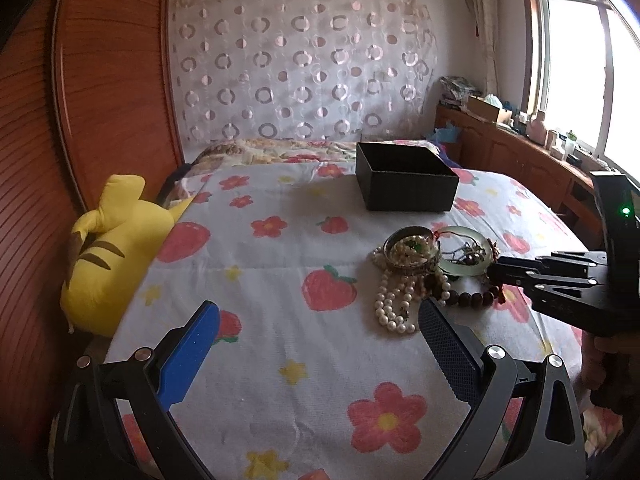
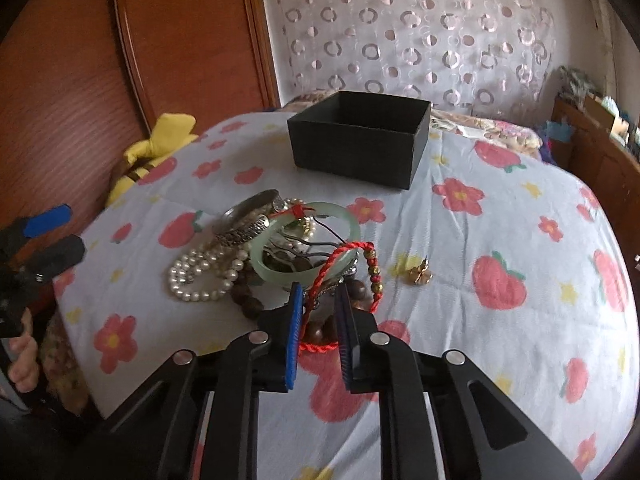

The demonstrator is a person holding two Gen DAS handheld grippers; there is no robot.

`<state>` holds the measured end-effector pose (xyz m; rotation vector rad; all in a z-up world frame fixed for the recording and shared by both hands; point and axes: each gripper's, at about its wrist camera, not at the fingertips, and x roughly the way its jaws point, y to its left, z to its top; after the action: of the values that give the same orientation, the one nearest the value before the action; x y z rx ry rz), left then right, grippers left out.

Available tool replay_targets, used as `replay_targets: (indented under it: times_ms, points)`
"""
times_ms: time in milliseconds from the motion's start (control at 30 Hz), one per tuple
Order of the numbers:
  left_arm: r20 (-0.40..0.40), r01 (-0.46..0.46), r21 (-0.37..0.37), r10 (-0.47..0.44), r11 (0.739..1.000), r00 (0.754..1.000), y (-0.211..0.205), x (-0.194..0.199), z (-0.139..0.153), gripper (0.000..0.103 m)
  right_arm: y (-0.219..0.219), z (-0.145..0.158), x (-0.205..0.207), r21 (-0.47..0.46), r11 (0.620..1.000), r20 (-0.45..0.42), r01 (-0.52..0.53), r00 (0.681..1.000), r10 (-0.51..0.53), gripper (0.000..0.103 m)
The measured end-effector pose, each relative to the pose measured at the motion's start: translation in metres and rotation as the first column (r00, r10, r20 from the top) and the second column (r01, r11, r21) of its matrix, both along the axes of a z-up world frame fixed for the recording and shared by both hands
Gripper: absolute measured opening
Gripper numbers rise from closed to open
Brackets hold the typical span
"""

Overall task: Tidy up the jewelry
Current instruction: 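Grasp the red string bracelet from the jewelry pile with the right gripper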

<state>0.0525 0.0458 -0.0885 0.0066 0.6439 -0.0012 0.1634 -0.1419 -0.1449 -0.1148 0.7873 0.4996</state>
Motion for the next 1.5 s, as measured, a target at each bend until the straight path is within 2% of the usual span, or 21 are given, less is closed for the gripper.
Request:
replay_targets:
  times_ms: [33,67,200,400,467,733,900,933,967,1000,1267,1500]
  points:
    - [-0.002,0.002,0.0,-0.002,1.0,1.0,-0.001,0.0,0.0,0.096,0.001,0.0,0.001,-0.011,1.0,0.002,-0.001,1.0,0.001,0.017]
    - [-0.004,0.005,0.001,-0.005,1.0,1.0,-0.002,0.001,0.0,0.096,0.001,0.001,0.001,-0.018,1.0,0.005,-0.005,1.0,0.006,0.008]
    - [-0.013,0.022,0.004,-0.022,1.0,1.0,-0.006,0.004,0.0,0.096,-0.002,0.005,-0.003,-0.039,0.999,0.036,-0.002,0.999,0.003,0.004]
    - [-0.038,0.045,-0.001,-0.045,0.999,0.998,-0.011,0.016,-0.005,0.096,-0.022,0.023,-0.008,0.042,0.999,0.061,0.014,0.998,-0.016,0.003]
    - [-0.049,0.05,-0.004,-0.051,0.999,0.998,-0.013,0.02,-0.007,0.096,-0.028,0.025,-0.006,0.074,0.997,0.038,0.004,0.999,-0.007,0.003]
    - [-0.068,0.112,-0.014,-0.112,0.994,0.991,-0.024,0.036,-0.011,0.096,-0.048,0.035,-0.011,0.082,0.996,0.075,0.044,0.996,-0.05,0.003]
    - [-0.083,0.208,-0.054,-0.212,0.977,0.974,-0.034,0.056,-0.011,0.095,-0.059,0.043,-0.019,0.081,0.996,0.093,0.044,0.994,-0.052,0.003]
    - [-0.083,0.241,-0.061,-0.246,0.969,0.966,-0.038,0.061,-0.01,0.093,-0.061,0.043,-0.02,0.08,0.996,0.094,0.046,0.994,-0.053,0.003]
    - [-0.084,0.263,-0.067,-0.268,0.963,0.96,-0.041,0.065,-0.01,0.08,-0.063,0.043,-0.022,0.082,0.996,0.094,0.046,0.994,-0.054,0.003]
    - [-0.095,0.278,-0.069,-0.284,0.958,0.954,-0.044,0.07,-0.01,0.072,-0.064,0.043,-0.023,0.084,0.995,0.093,0.048,0.994,-0.055,0.003]
    - [-0.17,0.29,-0.063,-0.297,0.955,0.94,-0.051,0.112,-0.021,0.072,-0.066,0.037,-0.029,0.092,0.995,0.094,0.047,0.994,-0.056,0.003]
    - [-0.22,0.322,-0.17,-0.354,0.931,0.909,-0.05,0.137,-0.035,0.078,-0.064,0.031,-0.033,0.097,0.994,0.087,0.045,0.995,-0.054,0.003]
